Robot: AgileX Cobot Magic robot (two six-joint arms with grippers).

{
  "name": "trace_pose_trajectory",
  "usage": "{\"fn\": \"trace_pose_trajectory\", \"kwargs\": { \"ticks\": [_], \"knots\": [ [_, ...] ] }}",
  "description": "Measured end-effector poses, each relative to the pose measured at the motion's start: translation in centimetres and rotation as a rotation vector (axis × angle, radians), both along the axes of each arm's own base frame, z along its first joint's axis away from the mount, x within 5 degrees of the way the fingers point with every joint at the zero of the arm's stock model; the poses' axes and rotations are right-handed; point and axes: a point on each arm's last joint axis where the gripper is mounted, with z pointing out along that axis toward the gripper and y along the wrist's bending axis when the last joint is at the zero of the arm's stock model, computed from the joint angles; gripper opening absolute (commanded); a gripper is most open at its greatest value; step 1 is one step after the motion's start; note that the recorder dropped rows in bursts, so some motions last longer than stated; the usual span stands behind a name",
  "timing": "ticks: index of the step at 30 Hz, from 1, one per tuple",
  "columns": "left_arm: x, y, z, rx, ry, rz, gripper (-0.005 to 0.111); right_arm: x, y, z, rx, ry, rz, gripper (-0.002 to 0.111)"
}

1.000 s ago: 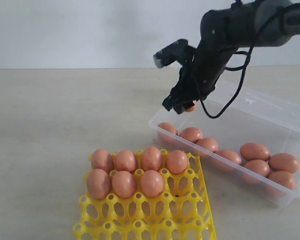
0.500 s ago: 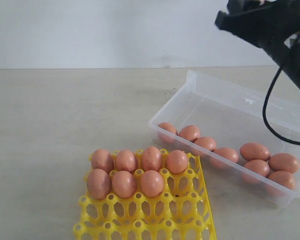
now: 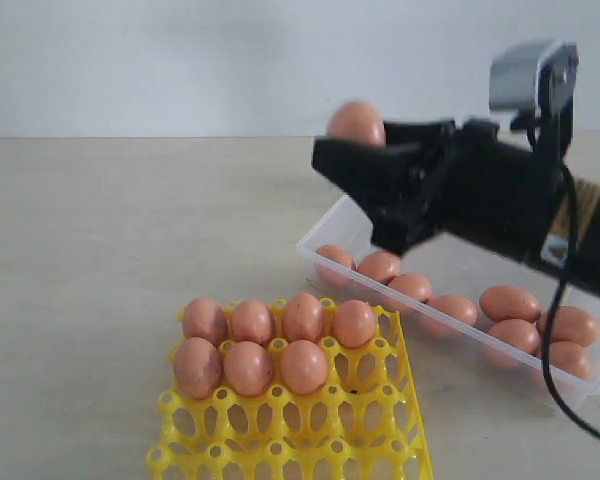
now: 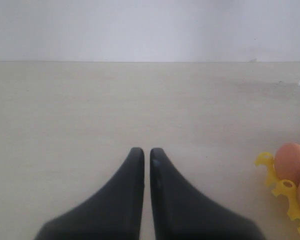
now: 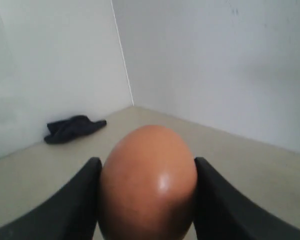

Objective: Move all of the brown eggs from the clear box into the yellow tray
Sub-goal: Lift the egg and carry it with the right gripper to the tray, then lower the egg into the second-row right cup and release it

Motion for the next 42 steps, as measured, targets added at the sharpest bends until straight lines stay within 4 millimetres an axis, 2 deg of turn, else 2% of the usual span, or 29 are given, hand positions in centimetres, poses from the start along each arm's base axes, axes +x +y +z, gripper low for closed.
{"fn": "trace_pose_trajectory", "kwargs": {
  "ticks": [4,8,14,20,25,29,36,42],
  "knots": [
    [0.0,0.0,0.0,0.000,0.000,0.000,0.004,-3.9,-0.9,-3.7,-0.022,0.070,0.002,0.000],
    [0.0,0.0,0.0,0.000,0.000,0.000,0.004,-6.0,-1.5,-5.4,-0.064,0.102,-0.002,0.000],
    [0.0,0.0,0.0,0.000,0.000,0.000,0.004,-5.9,-1.5,-6.2,-0.066,0.126,-0.015,0.000],
    [0.0,0.0,0.0,0.000,0.000,0.000,0.004,-5.1,-1.5,-10.2,-0.115,0.298,-0.030,0.000],
    [0.0,0.0,0.0,0.000,0.000,0.000,0.004,-5.1,-1.4,-11.9,-0.159,0.354,-0.015,0.000],
    [0.0,0.0,0.0,0.000,0.000,0.000,0.004,-5.0,-1.3,-12.3,-0.177,0.357,0.002,0.000],
    [0.0,0.0,0.0,0.000,0.000,0.000,0.004,-3.5,-0.5,-12.3,-0.179,0.310,0.054,0.000],
    [0.0,0.0,0.0,0.000,0.000,0.000,0.004,-3.5,-0.3,-12.5,-0.192,0.304,0.096,0.000]
  ]
}}
